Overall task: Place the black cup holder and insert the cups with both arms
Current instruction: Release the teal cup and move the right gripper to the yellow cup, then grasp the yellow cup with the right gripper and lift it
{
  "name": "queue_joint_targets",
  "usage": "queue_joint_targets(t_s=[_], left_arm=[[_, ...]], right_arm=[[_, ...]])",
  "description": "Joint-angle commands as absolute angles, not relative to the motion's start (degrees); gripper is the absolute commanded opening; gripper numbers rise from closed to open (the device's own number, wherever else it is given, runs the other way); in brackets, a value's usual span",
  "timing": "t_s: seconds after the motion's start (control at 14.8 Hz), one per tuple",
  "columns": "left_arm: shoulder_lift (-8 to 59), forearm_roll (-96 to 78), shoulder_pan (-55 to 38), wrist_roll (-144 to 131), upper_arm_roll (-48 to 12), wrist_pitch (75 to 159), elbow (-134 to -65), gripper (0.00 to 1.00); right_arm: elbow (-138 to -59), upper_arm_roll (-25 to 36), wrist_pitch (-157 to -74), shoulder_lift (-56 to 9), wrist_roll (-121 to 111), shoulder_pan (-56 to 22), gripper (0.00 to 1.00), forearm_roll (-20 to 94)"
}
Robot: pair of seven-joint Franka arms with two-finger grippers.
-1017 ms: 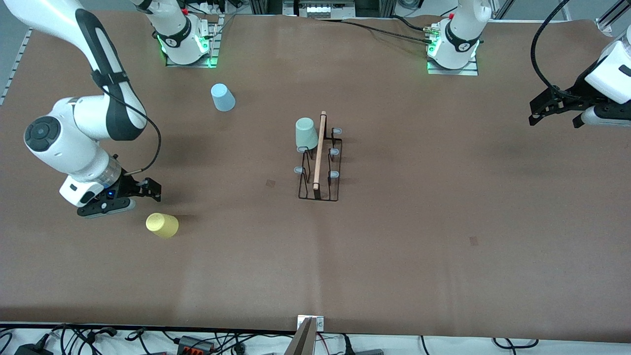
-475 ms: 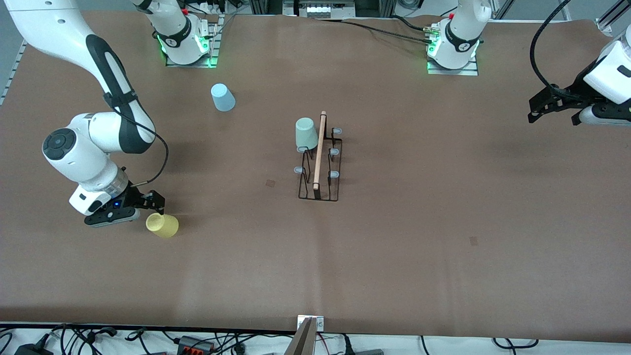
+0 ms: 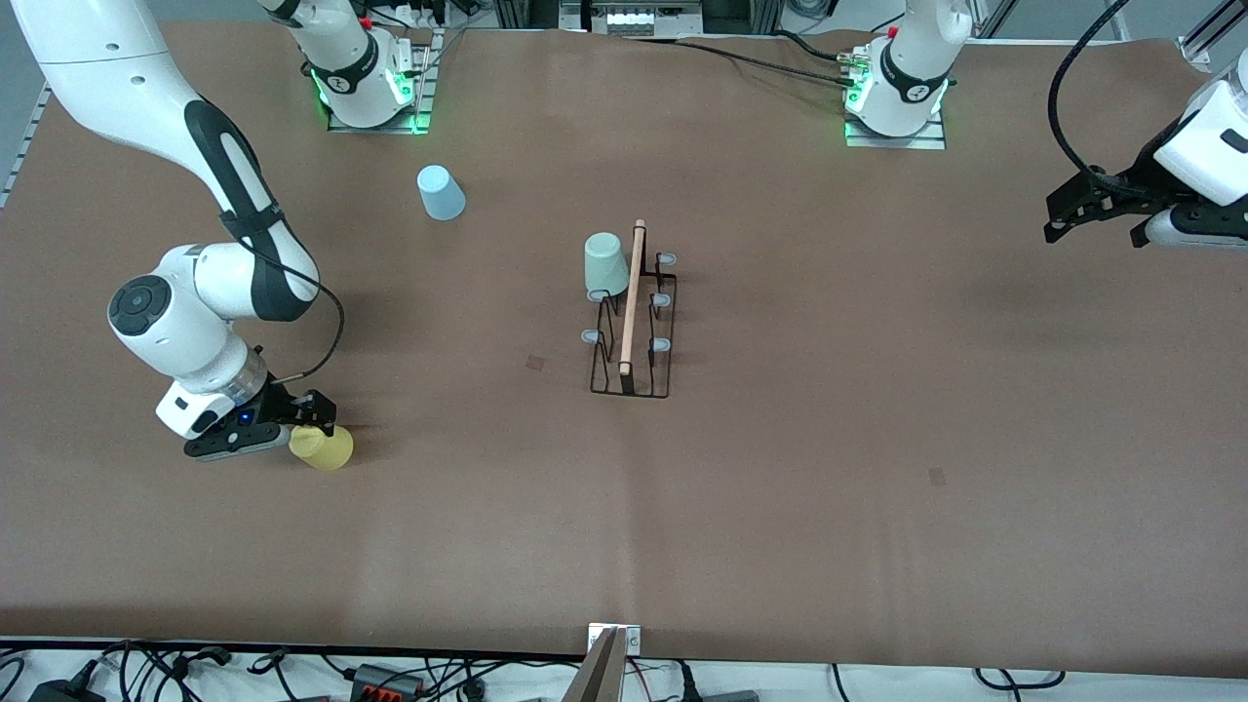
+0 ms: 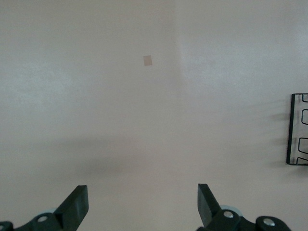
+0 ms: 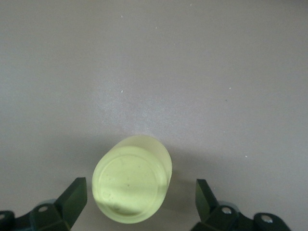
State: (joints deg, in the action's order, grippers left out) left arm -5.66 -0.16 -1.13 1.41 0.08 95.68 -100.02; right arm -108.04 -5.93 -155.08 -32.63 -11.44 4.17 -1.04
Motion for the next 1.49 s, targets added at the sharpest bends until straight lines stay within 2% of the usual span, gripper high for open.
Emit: queue_joint_targets(t_s=[0.0, 0.34, 0.41, 0.47, 0.68, 0.75, 0.81, 1.02, 1.22, 1.42], left_arm=[[-5.01, 0.70, -1.23, 2.11, 0.17, 94.39, -98.35, 1.00], [-5.01, 0.35, -1.23, 2.20, 0.18, 93.69, -98.35, 1.00], [-5.01, 0.26, -1.23, 2.20, 0.18, 93.69, -98.26, 1.00], [-5.01, 0.26, -1.23, 2.20, 0.18, 93.69, -98.35, 1.00], [-5.01, 0.18, -1.32, 2.20, 0.09, 93.52, -98.26, 1.00], [-5.01, 0.18, -1.49, 2.11, 0.09, 93.52, -98.26, 1.00], [-5.01, 0.18, -1.49, 2.11, 0.09, 93.43, -98.26, 1.00], [-5.01, 0.09, -1.49, 2.11, 0.09, 93.43, -98.26, 1.00], [-5.01, 0.09, -1.58, 2.11, 0.09, 93.43, -98.17, 1.00], [-4.75, 0.00, -1.76, 2.11, 0.09, 93.43, -97.56, 1.00]], right_arm=[[-106.79, -5.98, -156.09, -34.01, -12.39, 3.96, 1.00, -0.79], [-106.61, -5.98, -157.06, -34.45, -12.48, 3.87, 1.00, -1.05], [-106.61, -5.98, -157.06, -34.54, -12.48, 3.87, 0.97, -1.05], [-106.61, -5.98, -157.06, -34.54, -12.48, 3.87, 0.77, -1.05], [-106.61, -6.06, -156.97, -34.45, -12.48, 3.78, 0.37, -1.05], [-106.52, -5.98, -156.97, -34.45, -12.65, 3.78, 0.28, -1.23], [-106.35, -5.98, -157.06, -34.37, -13.44, 3.78, 0.23, -1.40], [-104.77, -5.98, -154.53, -32.53, -14.77, 3.43, 0.18, -1.41], [-105.20, -6.06, -145.58, -26.65, -11.89, 1.33, 0.18, -0.88], [-105.47, -6.85, -135.13, -20.50, 0.48, -1.75, 0.18, -0.97]])
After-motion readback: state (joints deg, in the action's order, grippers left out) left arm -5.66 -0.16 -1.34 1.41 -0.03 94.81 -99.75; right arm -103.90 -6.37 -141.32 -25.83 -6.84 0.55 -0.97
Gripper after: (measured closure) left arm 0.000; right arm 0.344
